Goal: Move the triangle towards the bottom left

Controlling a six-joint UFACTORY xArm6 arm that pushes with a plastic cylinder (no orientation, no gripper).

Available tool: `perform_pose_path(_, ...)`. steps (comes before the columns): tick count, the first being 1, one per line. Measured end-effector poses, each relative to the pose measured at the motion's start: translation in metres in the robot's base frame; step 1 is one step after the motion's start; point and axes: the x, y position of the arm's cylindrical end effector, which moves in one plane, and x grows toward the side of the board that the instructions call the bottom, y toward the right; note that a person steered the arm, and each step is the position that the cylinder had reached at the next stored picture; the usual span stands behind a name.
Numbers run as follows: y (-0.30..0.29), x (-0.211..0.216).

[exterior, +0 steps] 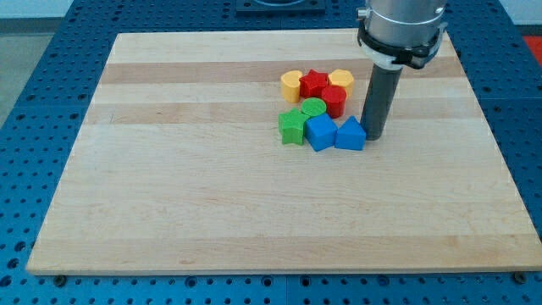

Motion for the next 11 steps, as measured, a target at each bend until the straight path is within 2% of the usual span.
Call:
perform_pose_path(3,0.000,0.000)
perform_pose_path(5,-0.036,0.000)
perform_pose_path(9,-0.032,0.075)
perform_pose_path(11,-0.055,0.061)
